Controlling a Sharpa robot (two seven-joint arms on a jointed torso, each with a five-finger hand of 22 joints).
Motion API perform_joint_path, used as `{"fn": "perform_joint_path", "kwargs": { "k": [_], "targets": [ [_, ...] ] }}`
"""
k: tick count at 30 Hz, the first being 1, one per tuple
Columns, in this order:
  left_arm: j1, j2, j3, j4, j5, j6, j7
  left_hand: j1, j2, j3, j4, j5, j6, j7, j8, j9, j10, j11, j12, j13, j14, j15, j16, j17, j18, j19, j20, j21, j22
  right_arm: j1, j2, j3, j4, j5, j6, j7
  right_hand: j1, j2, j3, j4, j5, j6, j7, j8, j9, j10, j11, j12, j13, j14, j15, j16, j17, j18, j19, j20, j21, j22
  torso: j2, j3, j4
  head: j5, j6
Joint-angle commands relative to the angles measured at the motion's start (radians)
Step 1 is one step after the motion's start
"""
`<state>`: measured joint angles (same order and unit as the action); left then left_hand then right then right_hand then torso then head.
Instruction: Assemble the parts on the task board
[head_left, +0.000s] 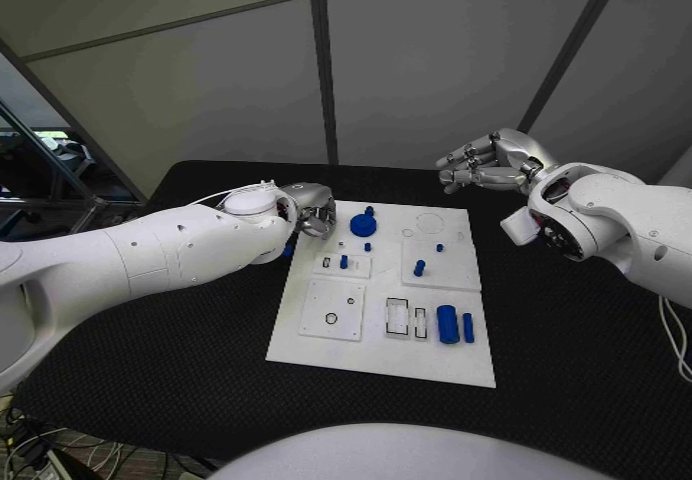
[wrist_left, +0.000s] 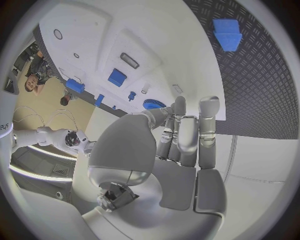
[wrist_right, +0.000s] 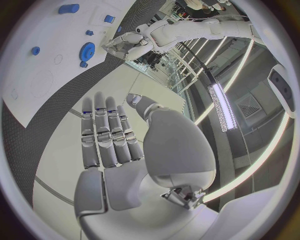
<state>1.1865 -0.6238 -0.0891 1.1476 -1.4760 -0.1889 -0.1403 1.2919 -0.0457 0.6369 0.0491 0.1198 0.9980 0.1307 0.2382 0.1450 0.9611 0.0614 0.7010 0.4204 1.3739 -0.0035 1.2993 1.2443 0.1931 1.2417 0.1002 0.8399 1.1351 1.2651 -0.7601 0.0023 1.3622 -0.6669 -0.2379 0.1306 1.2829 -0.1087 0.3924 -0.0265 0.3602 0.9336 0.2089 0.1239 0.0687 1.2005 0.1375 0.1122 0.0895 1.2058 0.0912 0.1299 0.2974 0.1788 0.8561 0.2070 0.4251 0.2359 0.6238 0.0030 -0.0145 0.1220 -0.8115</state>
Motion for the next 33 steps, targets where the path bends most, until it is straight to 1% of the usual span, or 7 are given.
{"fn": "perform_joint_path", "kwargs": {
  "k": [1, 8, 11, 14, 18, 25, 33],
  "targets": [
    [0.001, -0.011, 0.005, 0.006, 0.004, -0.040, 0.032, -0.009, -0.031, -0.023, -0.009, -0.008, -0.016, 0.002, 0.003, -0.001, -0.010, 0.001, -0.006, -0.006, -0.009, 0.001, -0.013, -0.015, -0.047, -0.010, 0.000, -0.012, -0.004, 0.002, 0.000, 0.001, -0.002, 0.000, 0.008, 0.010, 0.000, 0.010, 0.007, 0.002, 0.006, 0.002, -0.001, 0.005, 0.000, -0.003, -0.006, 0.006, -0.002, 0.002, -0.006, 0.000, -0.002, 0.003, 0.008, -0.001, -0.005, -0.002, -0.001, -0.0002, 0.0013, -0.001, -0.001],
    [0.002, -0.047, 0.067, 0.030, 0.082, -0.030, 0.039, -0.077, -0.130, -0.151, 0.011, -0.009, -0.052, 0.014, -0.004, -0.008, -0.012, 0.013, -0.039, -0.036, -0.065, 0.014, -0.103, -0.116, -0.031, -0.058, 0.011, -0.132, -0.068, 0.002, -0.003, 0.001, -0.007, 0.000, 0.008, 0.010, 0.000, 0.010, 0.007, 0.002, 0.006, 0.002, -0.001, 0.005, 0.000, -0.003, -0.006, 0.006, -0.002, 0.002, -0.006, 0.000, -0.002, 0.003, 0.008, -0.001, -0.005, -0.002, 0.000, -0.0010, 0.0008, 0.001, 0.003],
    [0.003, -0.083, 0.093, 0.059, 0.127, -0.002, 0.036, -0.077, -0.146, -0.205, 0.015, -0.010, -0.055, 0.017, -0.001, -0.009, -0.024, 0.019, -0.053, -0.047, -0.109, 0.019, -0.165, -0.182, -0.017, -0.098, 0.016, -0.230, -0.124, 0.002, -0.005, 0.001, -0.008, 0.000, 0.007, 0.010, 0.000, 0.010, 0.007, 0.002, 0.006, 0.002, -0.001, 0.005, 0.000, -0.003, -0.006, 0.006, -0.002, 0.002, -0.006, 0.000, -0.002, 0.003, 0.008, -0.001, -0.005, -0.002, -0.002, 0.0011, 0.0007, 0.005, 0.002],
    [0.008, -0.123, 0.108, 0.093, 0.149, 0.025, 0.031, -0.059, -0.145, -0.251, 0.015, -0.010, -0.054, 0.015, 0.005, -0.009, -0.025, 0.019, -0.059, -0.056, -0.133, 0.019, -0.204, -0.223, -0.010, -0.111, 0.018, -0.281, -0.153, 0.002, -0.007, 0.001, -0.009, 0.000, 0.007, 0.010, 0.000, 0.010, 0.007, 0.002, 0.006, 0.002, -0.001, 0.005, 0.000, -0.003, -0.006, 0.006, -0.002, 0.002, -0.006, 0.000, -0.002, 0.003, 0.008, -0.001, -0.005, -0.002, -0.001, 0.0014, 0.0016, 0.007, 0.005],
    [0.012, -0.175, 0.116, 0.133, 0.161, 0.060, 0.022, -0.027, -0.133, -0.284, 0.009, -0.009, -0.045, 0.008, 0.016, -0.008, -0.023, 0.016, -0.064, -0.066, -0.145, 0.016, -0.227, -0.250, -0.011, -0.106, 0.018, -0.302, -0.165, 0.002, -0.008, 0.001, -0.009, 0.000, 0.007, 0.010, 0.001, 0.011, 0.008, 0.001, 0.006, 0.003, -0.002, 0.005, 0.000, -0.003, -0.006, 0.006, -0.002, 0.002, -0.006, 0.000, -0.002, 0.003, 0.009, -0.002, -0.006, -0.002, -0.001, 0.0017, 0.0017, 0.015, 0.004],
    [0.006, -0.252, 0.117, 0.190, 0.154, 0.088, 0.031, 0.024, -0.124, -0.335, -0.001, -0.008, -0.048, 0.005, 0.025, -0.011, -0.039, 0.018, -0.087, -0.089, -0.226, 0.019, -0.336, -0.365, -0.012, -0.112, 0.020, -0.348, -0.189, 0.002, -0.010, 0.000, -0.009, 0.000, 0.008, 0.010, 0.001, 0.011, 0.008, 0.001, 0.006, 0.003, -0.002, 0.005, 0.000, -0.003, -0.006, 0.006, -0.002, 0.002, -0.006, 0.000, -0.002, 0.003, 0.009, -0.002, -0.006, -0.002, 0.000, 0.0001, 0.0011, 0.032, 0.003],
    [-0.034, -0.339, 0.114, 0.245, 0.041, 0.043, 0.131, 0.067, -0.116, -0.374, -0.009, -0.007, -0.046, -0.007, 0.030, -0.016, -0.038, 0.016, -0.098, -0.108, -0.293, 0.021, -0.435, -0.465, -0.011, -0.121, 0.022, -0.399, -0.218, 0.002, -0.014, 0.000, -0.005, 0.000, 0.007, 0.011, 0.001, 0.011, 0.008, 0.001, 0.006, 0.003, -0.002, 0.005, 0.000, -0.003, -0.006, 0.006, -0.002, 0.002, -0.006, 0.000, -0.002, 0.003, 0.009, -0.002, -0.006, -0.002, -0.001, 0.0000, 0.0014, 0.060, 0.002]
  ]
}}
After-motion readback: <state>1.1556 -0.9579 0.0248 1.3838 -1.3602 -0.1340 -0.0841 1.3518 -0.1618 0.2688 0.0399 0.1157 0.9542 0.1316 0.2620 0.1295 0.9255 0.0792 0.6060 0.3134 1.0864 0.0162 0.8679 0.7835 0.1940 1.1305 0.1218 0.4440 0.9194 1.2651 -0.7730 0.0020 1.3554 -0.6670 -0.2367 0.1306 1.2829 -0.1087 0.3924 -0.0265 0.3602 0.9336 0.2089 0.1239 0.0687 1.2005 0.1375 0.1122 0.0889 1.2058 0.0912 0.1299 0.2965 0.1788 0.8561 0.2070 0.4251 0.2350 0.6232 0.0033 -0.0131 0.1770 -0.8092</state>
